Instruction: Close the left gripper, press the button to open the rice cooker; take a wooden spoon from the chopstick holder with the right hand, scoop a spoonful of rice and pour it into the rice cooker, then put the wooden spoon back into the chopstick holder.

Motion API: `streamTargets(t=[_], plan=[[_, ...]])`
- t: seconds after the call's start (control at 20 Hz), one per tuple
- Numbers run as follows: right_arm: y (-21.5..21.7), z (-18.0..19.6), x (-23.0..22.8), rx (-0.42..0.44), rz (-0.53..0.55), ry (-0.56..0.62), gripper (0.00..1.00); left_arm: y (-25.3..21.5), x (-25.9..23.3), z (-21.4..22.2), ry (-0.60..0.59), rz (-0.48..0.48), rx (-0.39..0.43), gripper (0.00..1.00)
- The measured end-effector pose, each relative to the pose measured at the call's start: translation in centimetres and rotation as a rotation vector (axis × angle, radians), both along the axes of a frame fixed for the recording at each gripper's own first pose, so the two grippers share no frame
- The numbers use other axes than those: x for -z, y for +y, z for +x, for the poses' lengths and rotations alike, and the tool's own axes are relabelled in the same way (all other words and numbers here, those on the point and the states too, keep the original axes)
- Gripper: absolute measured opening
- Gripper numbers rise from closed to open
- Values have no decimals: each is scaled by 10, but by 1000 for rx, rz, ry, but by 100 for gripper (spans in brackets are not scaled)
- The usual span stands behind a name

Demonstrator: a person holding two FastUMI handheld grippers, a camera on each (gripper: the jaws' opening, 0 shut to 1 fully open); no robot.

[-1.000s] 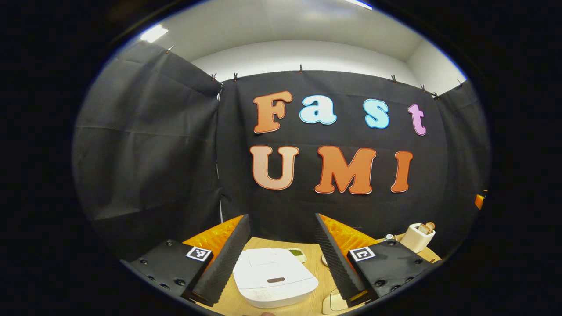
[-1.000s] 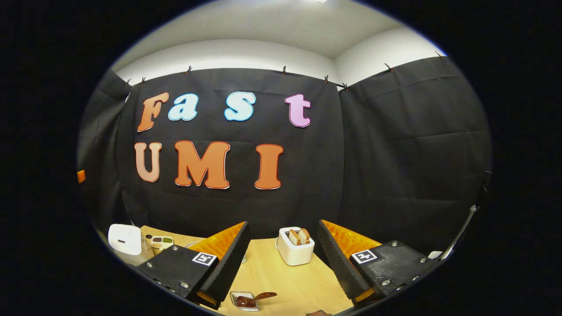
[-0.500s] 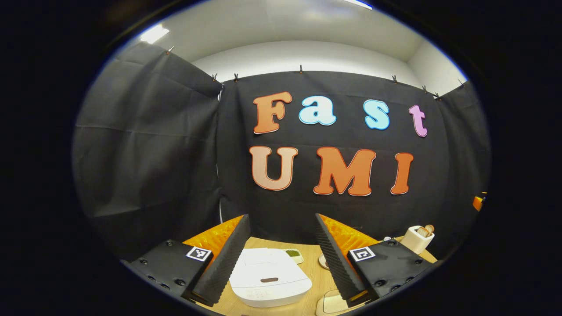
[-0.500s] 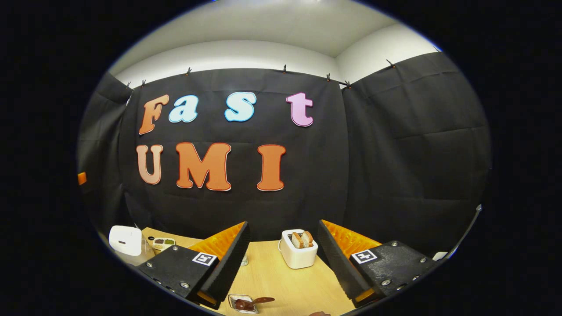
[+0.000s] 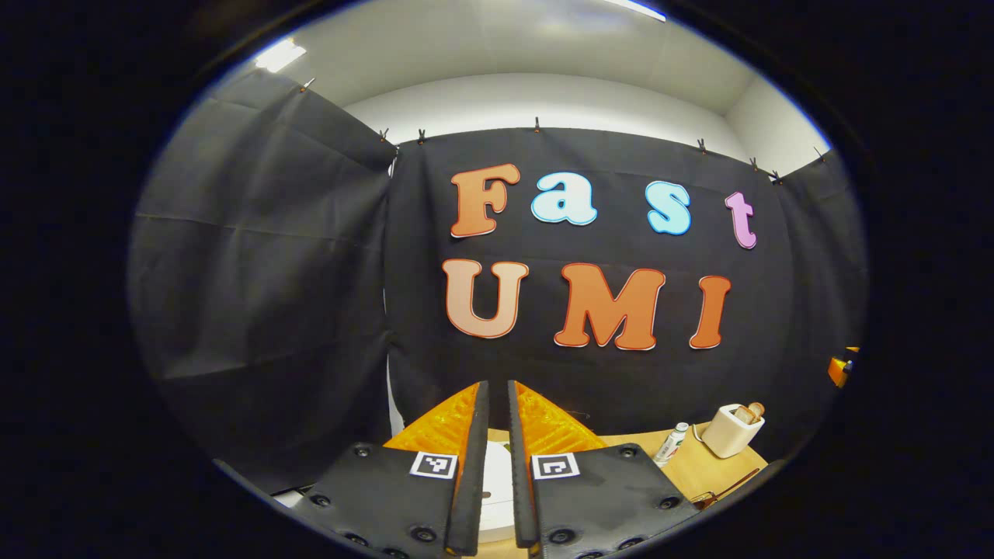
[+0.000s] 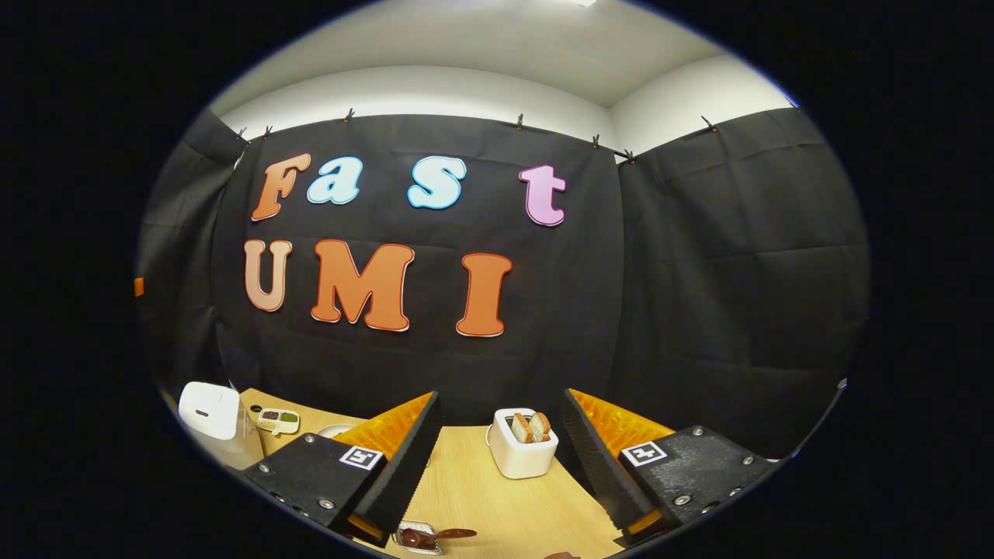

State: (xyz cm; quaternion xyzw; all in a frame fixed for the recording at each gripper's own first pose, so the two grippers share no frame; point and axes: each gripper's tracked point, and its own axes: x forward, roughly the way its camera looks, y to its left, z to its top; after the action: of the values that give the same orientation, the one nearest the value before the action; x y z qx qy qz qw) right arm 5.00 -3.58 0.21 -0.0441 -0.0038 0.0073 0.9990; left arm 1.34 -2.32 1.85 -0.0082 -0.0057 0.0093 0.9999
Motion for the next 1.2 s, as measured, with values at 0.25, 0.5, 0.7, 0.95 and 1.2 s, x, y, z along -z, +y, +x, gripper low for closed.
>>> streamTargets(t=[0.25,0.5,0.7,0.95,1.2], plan=[[5,1,1,4,12,0,96,-10,2,5,27,86,61,22],[13,1,1,-2,2,-2,96,-9,13,8,85,110,67,22],[20,0,5,-12,-1,6,96,-10,21,15,88,74,77,4],[23,3,12,-9,13,22,96,-1,47,30,181,44,110,5],[27,8,23,-16,8,39,96,16,95,59,323,67,111,5]])
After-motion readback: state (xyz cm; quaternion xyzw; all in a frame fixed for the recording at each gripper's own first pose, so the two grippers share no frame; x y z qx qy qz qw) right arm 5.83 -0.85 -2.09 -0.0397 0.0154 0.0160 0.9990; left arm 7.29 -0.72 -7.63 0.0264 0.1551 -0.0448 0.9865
